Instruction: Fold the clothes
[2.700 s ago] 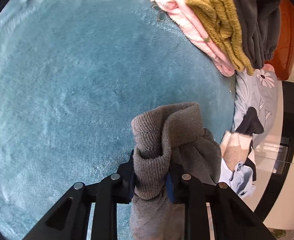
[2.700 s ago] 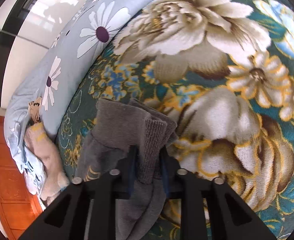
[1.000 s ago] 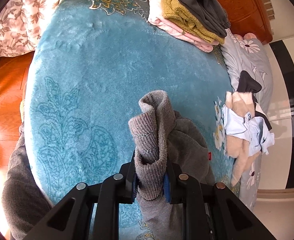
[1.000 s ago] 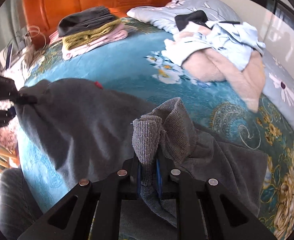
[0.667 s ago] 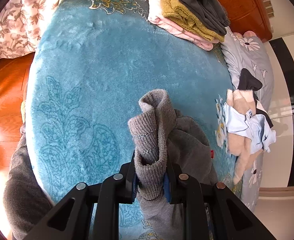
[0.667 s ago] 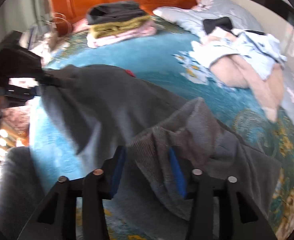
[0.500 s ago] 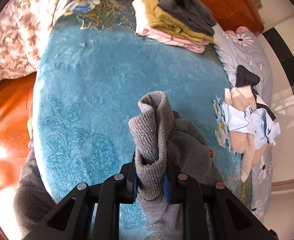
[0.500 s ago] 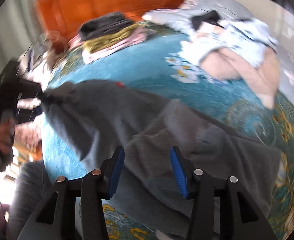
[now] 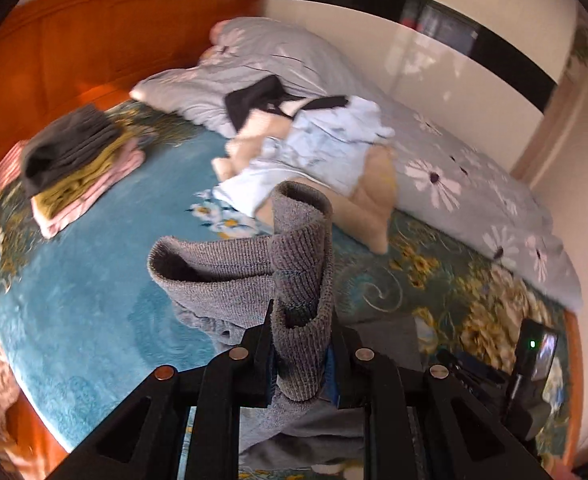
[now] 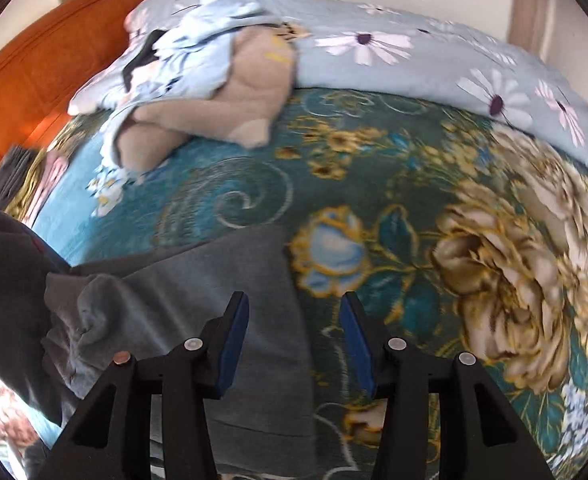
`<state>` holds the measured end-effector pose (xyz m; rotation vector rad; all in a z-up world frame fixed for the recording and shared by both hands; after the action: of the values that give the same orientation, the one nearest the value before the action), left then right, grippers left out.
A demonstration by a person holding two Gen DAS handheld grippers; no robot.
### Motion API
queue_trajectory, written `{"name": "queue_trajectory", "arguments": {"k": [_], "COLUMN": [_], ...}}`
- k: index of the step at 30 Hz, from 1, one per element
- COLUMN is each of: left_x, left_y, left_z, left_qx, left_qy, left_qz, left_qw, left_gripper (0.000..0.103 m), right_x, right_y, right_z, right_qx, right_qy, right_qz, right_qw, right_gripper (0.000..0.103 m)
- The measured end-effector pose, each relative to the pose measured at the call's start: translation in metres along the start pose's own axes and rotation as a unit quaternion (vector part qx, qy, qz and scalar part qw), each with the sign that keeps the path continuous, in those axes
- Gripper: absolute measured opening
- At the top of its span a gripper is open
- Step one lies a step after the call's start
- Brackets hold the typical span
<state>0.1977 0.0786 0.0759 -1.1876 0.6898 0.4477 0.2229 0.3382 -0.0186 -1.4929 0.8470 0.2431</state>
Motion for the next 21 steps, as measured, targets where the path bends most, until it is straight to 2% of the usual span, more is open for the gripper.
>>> {"name": "queue_trajectory", "arguments": {"k": [2, 4, 7, 10, 13, 15, 17, 21], "left_x": [0.004, 0.009, 0.043, 0.066, 0.076, 0.078, 0.079, 0.075], "left_y": [0.008, 0.016, 0.037, 0.052, 0.063, 0.065, 0.063, 0.051], "left_z": [0.043, 0.085, 0.127, 0.143, 0.142, 0.14, 0.136, 0.117], "left_qx": [0.018, 0.036, 0.037, 0.032, 0.034, 0.048, 0.068, 0.107], "left_qy": [0.057, 0.113, 0.2, 0.224, 0.21, 0.198, 0.166, 0.087], "left_qz": [-0.013, -0.026, -0.059, -0.091, -0.123, -0.135, -0.148, -0.154], "left_qw": [0.9981, 0.9926, 0.9773, 0.9698, 0.9692, 0.9696, 0.9727, 0.9785], "left_gripper": [0.02, 0.02, 0.02, 0.022, 0.029, 0.04, 0.056, 0.06], "right_x": [0.001, 0.004, 0.01, 0.017, 0.023, 0.026, 0.028, 0.028], "right_y": [-0.001, -0.001, 0.0, 0.003, 0.005, 0.006, 0.008, 0.008], "right_z": [0.013, 0.025, 0.041, 0.054, 0.062, 0.067, 0.071, 0.081], "right_qx": [0.005, 0.009, 0.013, 0.016, 0.017, 0.016, 0.016, 0.023], "right_qy": [0.011, 0.017, 0.03, 0.045, 0.052, 0.055, 0.063, 0.081], "right_qz": [0.0, -0.001, -0.007, -0.019, -0.026, -0.028, -0.034, -0.04], "right_qw": [1.0, 1.0, 0.999, 0.999, 0.998, 0.998, 0.997, 0.996], "right_gripper": [0.049, 0.049, 0.049, 0.049, 0.049, 0.049, 0.049, 0.049]}}
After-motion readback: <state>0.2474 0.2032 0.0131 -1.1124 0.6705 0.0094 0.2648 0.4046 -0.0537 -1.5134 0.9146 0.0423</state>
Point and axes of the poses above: each gripper's, at about its wrist camera, not at the fingertips, and y roughly the way its jaws point, z to its right, x to its underside, the point moved 4 cm from there along y, roughly the way its jaws point, and after that the axes turned 10 degrees about z, right-handed, at the moved point
